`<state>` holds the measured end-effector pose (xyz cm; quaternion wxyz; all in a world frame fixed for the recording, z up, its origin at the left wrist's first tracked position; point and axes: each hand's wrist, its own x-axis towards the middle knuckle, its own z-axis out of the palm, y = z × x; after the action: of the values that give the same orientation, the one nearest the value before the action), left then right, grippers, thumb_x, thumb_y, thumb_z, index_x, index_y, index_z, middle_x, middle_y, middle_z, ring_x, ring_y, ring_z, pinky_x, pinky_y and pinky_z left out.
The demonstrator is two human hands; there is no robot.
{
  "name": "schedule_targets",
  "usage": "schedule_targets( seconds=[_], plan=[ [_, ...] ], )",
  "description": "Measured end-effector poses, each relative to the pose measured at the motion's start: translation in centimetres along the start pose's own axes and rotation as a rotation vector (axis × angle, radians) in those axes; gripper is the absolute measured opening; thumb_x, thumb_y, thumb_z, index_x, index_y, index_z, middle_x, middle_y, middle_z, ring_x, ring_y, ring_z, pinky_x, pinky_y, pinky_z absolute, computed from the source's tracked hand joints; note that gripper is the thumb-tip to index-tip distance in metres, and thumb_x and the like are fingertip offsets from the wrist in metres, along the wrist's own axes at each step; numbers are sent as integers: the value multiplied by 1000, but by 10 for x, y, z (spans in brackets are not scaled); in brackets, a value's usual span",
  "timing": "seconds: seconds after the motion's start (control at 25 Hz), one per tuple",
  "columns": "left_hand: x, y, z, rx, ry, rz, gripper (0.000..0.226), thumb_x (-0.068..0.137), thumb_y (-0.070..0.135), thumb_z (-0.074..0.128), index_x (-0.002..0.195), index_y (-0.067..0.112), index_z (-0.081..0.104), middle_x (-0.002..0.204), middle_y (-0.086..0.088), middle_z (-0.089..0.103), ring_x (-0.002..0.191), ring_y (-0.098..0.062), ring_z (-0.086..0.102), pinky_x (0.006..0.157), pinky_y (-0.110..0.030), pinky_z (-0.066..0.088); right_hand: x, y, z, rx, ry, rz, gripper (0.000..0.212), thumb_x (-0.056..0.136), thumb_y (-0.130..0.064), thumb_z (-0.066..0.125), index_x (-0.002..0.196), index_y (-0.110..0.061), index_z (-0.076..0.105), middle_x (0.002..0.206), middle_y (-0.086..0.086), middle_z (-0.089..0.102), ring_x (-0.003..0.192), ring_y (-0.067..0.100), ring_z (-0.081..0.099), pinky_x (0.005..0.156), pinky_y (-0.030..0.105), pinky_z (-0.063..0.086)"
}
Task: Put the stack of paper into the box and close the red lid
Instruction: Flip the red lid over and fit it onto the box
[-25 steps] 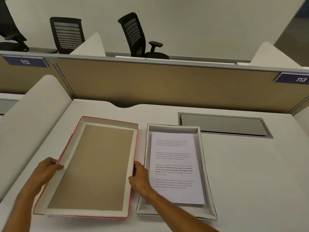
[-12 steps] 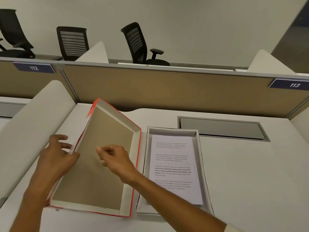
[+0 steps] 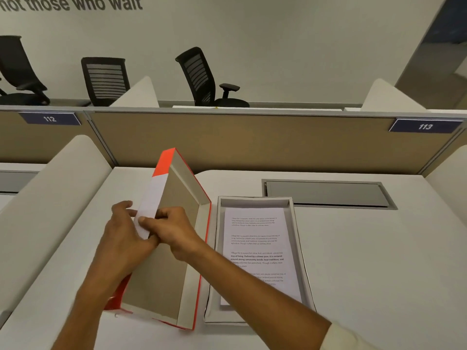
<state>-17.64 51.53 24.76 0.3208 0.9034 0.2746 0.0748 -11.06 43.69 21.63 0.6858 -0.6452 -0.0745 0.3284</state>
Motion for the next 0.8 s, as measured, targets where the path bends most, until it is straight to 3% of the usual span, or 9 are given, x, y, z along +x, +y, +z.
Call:
schedule_targets(
  seconds=[0.12, 0.24, 0.32, 0.48, 0.6, 0.8],
  plan=[
    [-1, -6, -13, -256, -272, -39, 94, 64, 49, 80, 141, 27, 31, 129, 7, 46, 112, -24, 54, 94, -49, 48, -7, -5, -15, 74, 17, 47, 36, 91, -17, 63, 123, -2, 59, 126, 13, 63, 112, 29, 64, 91, 37, 57],
    [9, -34, -9, -519, -394, -122, 109, 45, 80, 72, 138, 32, 41, 133, 8, 55, 115, -25, 61, 100, -48, 48, -18, -10, -37, 156, 22, 64, 32, 93, -12, 59, 122, 2, 57, 127, 15, 63, 113, 30, 63, 80, 31, 58],
    [16, -50, 13, -584, -390, -209, 97, 62, 76, 63, 141, 23, 43, 140, -4, 55, 123, -30, 57, 107, -51, 42, -27, -14, -52, 181, 42, 77, 31, 93, -10, 58, 122, 2, 56, 128, 14, 62, 114, 30, 62, 72, 25, 57],
    [18, -77, 59, -588, -333, -398, 73, 90, 57, 46, 138, 3, 48, 135, -25, 56, 123, -42, 55, 108, -53, 40, -41, -22, -85, 287, 26, 96, 34, 94, -10, 57, 126, 2, 54, 126, 12, 63, 108, 26, 64, 89, 37, 55],
    [21, -93, 86, -755, -391, -605, 77, 80, 68, 49, 125, 6, 61, 108, -21, 72, 98, -41, 68, 96, -55, 50, -53, -23, -120, 367, -34, 86, 29, 95, -8, 54, 121, 5, 58, 113, 10, 67, 95, 20, 66, 84, 33, 59],
    [7, -71, 107, -936, -358, -522, 51, 91, 55, 50, 115, 13, 68, 104, -17, 75, 93, -40, 70, 73, -44, 57, -75, -14, -188, 362, -2, 43, 24, 97, -10, 51, 113, 4, 62, 107, 12, 70, 95, 22, 68, 82, 32, 60]
  ],
)
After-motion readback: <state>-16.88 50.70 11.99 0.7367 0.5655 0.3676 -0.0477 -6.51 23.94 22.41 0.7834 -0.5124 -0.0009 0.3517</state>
